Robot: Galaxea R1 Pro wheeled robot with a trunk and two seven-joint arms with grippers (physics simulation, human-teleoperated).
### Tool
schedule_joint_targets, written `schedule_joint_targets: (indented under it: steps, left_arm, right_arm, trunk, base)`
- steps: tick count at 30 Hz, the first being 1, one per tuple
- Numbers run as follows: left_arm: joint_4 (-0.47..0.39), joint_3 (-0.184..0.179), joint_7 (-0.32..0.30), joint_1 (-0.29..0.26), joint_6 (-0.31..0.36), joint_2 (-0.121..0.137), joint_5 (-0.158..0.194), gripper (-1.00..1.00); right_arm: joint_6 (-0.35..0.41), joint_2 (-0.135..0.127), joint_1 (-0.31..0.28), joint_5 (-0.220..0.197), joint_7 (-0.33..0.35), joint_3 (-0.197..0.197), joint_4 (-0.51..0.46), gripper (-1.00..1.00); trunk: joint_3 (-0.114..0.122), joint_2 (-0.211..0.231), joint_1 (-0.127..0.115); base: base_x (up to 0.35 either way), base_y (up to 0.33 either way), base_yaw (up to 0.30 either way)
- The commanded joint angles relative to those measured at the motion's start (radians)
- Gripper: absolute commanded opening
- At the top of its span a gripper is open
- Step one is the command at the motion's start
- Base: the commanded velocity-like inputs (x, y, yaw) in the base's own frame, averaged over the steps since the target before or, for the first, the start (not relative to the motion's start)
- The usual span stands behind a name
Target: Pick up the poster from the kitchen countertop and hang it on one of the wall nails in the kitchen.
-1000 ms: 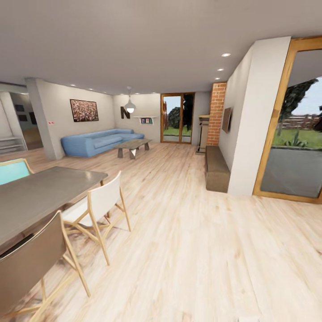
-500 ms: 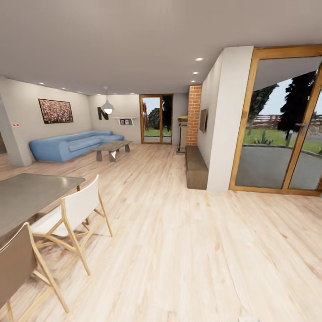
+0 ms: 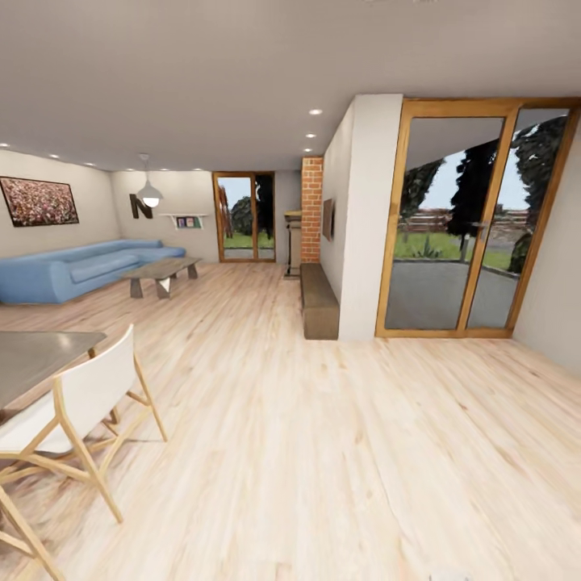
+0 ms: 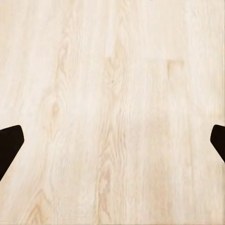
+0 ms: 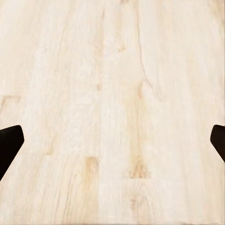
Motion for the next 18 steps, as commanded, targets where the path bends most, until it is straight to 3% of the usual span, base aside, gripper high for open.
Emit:
schedule_joint_targets:
  steps: [1, 7, 18]
  left_arm:
    - [-0.001, 0.001, 0.000, 0.000, -0.002, 0.000, 0.000, 1.00]
    - [-0.001, 0.001, 0.000, 0.000, -0.002, 0.000, 0.000, 1.00]
    - [-0.001, 0.001, 0.000, 0.000, -0.002, 0.000, 0.000, 1.00]
  right_arm:
    - [-0.003, 0.000, -0.001, 0.001, 0.000, 0.000, 0.001, 1.00]
    - [-0.003, 0.000, -0.001, 0.001, 0.000, 0.000, 0.001, 1.00]
    - [-0.003, 0.000, -0.001, 0.001, -0.001, 0.000, 0.001, 1.00]
  trunk:
    - [0.000, -0.001, 0.000]
    - [0.002, -0.001, 0.000]
    - [-0.004, -0.001, 0.000]
  base:
    - [0.000, 0.000, -0.300]
    - [0.000, 0.000, -0.284]
    - [0.000, 0.000, -0.116]
